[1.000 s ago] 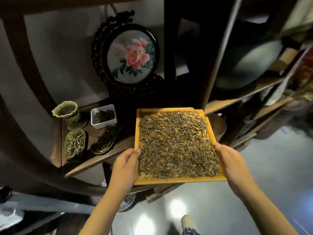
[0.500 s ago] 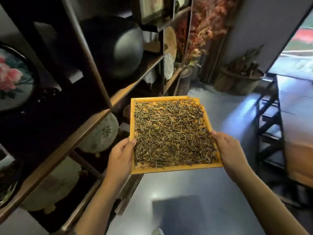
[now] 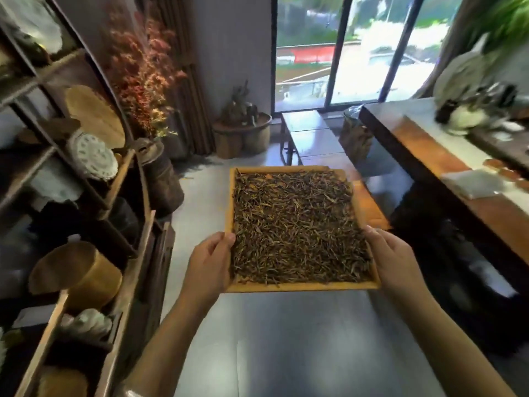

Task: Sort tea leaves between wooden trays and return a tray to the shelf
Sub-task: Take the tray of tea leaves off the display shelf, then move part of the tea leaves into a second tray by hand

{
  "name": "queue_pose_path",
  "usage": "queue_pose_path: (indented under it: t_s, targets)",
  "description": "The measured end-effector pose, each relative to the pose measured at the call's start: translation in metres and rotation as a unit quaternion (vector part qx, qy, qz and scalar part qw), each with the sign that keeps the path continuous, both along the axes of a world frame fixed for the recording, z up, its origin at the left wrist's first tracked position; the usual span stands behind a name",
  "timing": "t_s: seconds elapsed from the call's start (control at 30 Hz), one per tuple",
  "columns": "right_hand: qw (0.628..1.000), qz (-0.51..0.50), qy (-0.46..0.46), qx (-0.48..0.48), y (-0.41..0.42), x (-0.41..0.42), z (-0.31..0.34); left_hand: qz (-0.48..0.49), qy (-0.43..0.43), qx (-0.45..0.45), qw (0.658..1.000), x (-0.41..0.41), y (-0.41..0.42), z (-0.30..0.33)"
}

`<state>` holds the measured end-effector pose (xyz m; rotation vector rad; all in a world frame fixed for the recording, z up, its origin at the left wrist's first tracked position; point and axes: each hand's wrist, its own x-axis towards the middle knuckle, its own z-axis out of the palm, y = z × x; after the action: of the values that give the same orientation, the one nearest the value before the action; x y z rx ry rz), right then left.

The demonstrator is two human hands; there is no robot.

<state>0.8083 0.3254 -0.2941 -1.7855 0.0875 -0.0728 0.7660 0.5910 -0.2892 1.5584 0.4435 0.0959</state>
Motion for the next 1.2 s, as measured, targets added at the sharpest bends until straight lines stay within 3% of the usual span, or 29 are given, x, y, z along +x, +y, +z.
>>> queue_pose_path:
  t_s: [0.23, 0.43, 0.67, 1.07, 1.2]
  targets:
    - [0.986, -0.167, 0.004, -0.006, -0.158, -0.012, -0.007, -0.137, -0.008, 0.059, 0.989, 0.071, -0.160, -0.004]
    - [0.949, -0.312, 0.029, 0.022, -0.263, -0.054, -0.007, -0.296, -0.045, 0.090, 0.950, 0.106, -0.284, -0.009]
    - [0.895, -0.443, 0.038, 0.034, -0.339, -0.090, -0.015, -0.456, -0.088, 0.121, 0.877, 0.139, -0.402, -0.019]
    - [0.790, -0.612, 0.031, 0.016, -0.441, -0.080, -0.035, -0.635, -0.094, 0.075, 0.763, 0.216, -0.582, -0.044]
    - [0.765, -0.642, 0.042, 0.003, -0.467, -0.077, -0.047, -0.703, -0.092, 0.066, 0.702, 0.239, -0.628, -0.052]
